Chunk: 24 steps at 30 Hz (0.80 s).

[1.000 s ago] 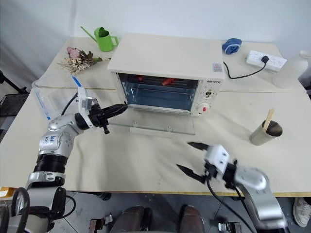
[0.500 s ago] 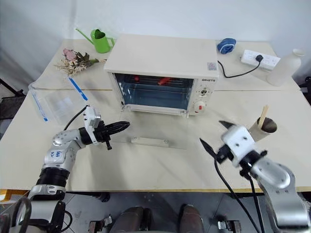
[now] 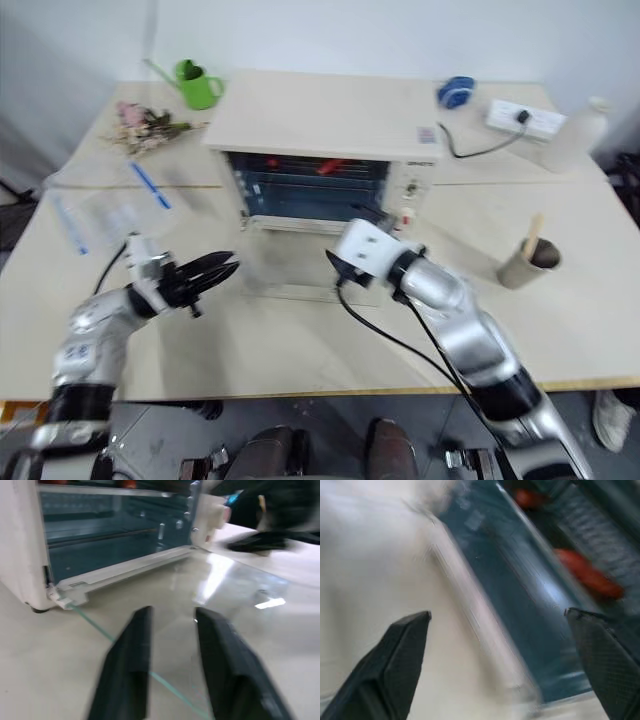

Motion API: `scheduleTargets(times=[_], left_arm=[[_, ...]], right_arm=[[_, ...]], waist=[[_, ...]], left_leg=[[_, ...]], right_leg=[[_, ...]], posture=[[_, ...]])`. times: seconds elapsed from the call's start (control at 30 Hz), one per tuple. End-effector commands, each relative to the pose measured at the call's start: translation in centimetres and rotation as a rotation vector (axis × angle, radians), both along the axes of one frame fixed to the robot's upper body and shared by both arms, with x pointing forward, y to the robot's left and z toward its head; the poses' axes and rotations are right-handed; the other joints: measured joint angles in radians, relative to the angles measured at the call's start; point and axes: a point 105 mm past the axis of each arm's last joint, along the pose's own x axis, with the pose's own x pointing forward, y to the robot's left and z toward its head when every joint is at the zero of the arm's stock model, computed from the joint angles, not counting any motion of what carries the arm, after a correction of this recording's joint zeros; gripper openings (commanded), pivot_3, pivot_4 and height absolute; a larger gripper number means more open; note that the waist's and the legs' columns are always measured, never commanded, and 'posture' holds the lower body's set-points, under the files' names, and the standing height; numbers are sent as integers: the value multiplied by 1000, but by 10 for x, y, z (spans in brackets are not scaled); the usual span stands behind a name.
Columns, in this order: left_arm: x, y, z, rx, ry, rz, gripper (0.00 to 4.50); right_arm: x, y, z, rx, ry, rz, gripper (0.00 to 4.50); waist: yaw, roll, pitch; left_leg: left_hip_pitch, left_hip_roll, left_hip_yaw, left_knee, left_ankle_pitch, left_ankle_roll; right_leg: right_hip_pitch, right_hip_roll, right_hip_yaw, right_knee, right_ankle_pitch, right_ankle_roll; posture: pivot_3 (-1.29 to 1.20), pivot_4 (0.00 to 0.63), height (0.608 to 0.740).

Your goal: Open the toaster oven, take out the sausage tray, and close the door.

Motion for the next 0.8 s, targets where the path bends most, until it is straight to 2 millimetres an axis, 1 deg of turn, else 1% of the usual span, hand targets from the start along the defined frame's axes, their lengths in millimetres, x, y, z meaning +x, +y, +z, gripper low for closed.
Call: scheduleTargets(times=[0.03, 0.1, 0.17, 0.23, 0.4, 0.5, 0.63, 0.7, 0.8], left_arm=[[-13, 4, 17, 6, -63, 19, 2703], [-15, 3, 18, -6, -73, 44, 3298], [-16, 2, 18, -8, -90, 64, 3950], [-16, -1, 17, -18, -93, 69, 4489], [-15, -6, 20, -30, -108, 81, 4489], [-9, -8, 27, -46, -123, 85, 4500], [0, -13, 30, -52, -133, 72, 4500], [8, -21, 35, -46, -148, 46, 4500], [18, -27, 43, -45, -164, 27, 4500]], right_arm=[[19, 7, 21, -59, -185, -71, 4500], [28, 10, 27, -74, -222, -101, 4500], [34, 15, 32, -71, -253, -114, 4500], [39, 18, 36, -82, -288, -136, 4500], [49, 16, 36, -134, -320, -186, 4500], [53, 16, 33, -155, -309, -193, 3930], [56, 17, 26, -175, -283, -198, 2571], [55, 20, 24, -177, -283, -190, 1816], [54, 23, 25, -175, -296, -185, 911]], waist=[[0, 0, 0], [4, 1, 0], [4, 0, 0], [3, 0, 0], [-1, 0, 0], [-1, 0, 0], [0, 0, 0], [-1, 1, 0], [-1, 0, 0]], left_leg=[[0, 1, -1, 0, 0, -1], [0, 1, -1, 0, 0, -1], [0, 0, -3, 0, 0, -1], [-1, -1, -3, 0, 0, -1], [-1, -1, -3, -1, 0, -1], [-1, -1, -2, -1, 0, -1], [-1, -1, -2, 0, 0, -1], [-1, -1, -2, -1, 0, -1], [-1, 0, -2, 0, 0, -1]], right_leg=[[0, 0, -1, 1, 0, 0], [0, 0, -1, 1, 0, -1], [1, 0, -1, 1, 0, -1], [1, 0, -1, 1, 0, -1], [0, 0, -1, 1, 0, -1], [0, 0, -1, 1, 0, -1], [0, 0, -1, 1, 0, -1], [0, 0, -1, 1, 0, -1], [0, 1, -1, 1, 0, -1]], posture=[[0, 150, 740], [0, 150, 740], [0, 150, 740], [0, 150, 740], [0, 150, 740], [0, 150, 740], [0, 150, 740], [0, 150, 740], [0, 150, 740]])
